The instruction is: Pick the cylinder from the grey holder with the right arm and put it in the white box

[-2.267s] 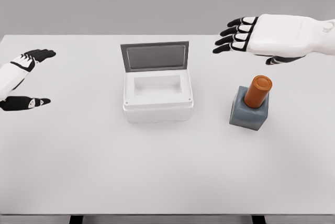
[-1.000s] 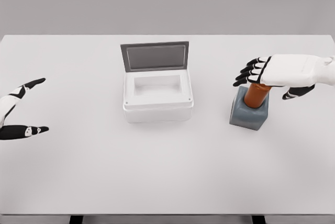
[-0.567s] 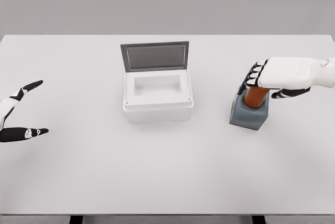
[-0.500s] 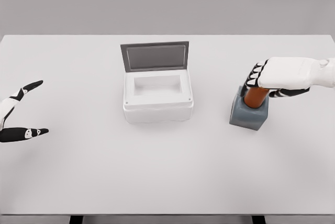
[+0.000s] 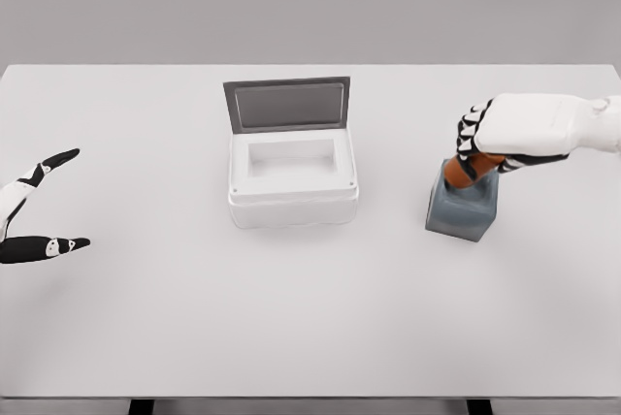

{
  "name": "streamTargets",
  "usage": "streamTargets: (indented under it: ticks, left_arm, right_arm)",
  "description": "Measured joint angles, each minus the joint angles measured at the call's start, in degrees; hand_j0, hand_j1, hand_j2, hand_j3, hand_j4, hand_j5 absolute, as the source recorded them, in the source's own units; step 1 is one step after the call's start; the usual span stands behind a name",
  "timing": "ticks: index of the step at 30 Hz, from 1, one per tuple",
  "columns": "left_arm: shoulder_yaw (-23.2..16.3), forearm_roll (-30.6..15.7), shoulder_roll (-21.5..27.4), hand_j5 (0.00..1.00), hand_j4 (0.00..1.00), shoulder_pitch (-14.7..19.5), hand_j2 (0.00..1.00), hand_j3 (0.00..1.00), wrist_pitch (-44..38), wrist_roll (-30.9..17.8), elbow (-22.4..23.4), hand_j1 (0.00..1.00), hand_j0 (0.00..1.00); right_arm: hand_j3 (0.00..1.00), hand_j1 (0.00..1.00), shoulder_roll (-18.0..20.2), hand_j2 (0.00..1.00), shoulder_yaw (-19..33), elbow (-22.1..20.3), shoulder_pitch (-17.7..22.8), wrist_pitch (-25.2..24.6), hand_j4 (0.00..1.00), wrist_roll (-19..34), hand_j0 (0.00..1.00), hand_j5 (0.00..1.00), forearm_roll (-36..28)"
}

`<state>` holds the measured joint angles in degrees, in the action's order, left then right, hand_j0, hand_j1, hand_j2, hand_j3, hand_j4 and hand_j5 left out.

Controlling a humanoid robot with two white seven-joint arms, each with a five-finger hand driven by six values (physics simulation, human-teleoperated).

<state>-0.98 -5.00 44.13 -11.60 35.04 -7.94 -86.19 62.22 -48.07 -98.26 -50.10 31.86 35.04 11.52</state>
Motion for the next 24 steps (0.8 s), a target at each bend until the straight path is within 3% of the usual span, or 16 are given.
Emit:
streamTargets:
  ticks: [6,15,24]
  left_arm:
    - [0.0,0.0,0.0,1.0,1.0,-0.09,1.0,1.0,0.0,0.0,-0.07,1.0,1.0]
    - [0.01,0.0,0.01,1.0,1.0,-0.09,1.0,1.0,0.0,0.0,-0.09,1.0,1.0]
    - [0.0,0.0,0.01,1.0,1.0,-0.09,1.0,1.0,0.0,-0.01,-0.09,1.0,1.0]
  right_arm:
    - [0.31,0.31,-3.06,0.31,1.33,0.69,-1.05,-0.3,0.31,0.02,0.31,0.31,-0.24]
    - [0.31,0.31,-14.43,0.31,1.67,8.11,-2.72,-0.63,0.31,-0.01,0.31,0.31,0.66]
    - [0.31,0.31,-22.98,0.31,3.14,9.7,-3.43,-2.45,0.31,0.02,0.31,0.31,2.64]
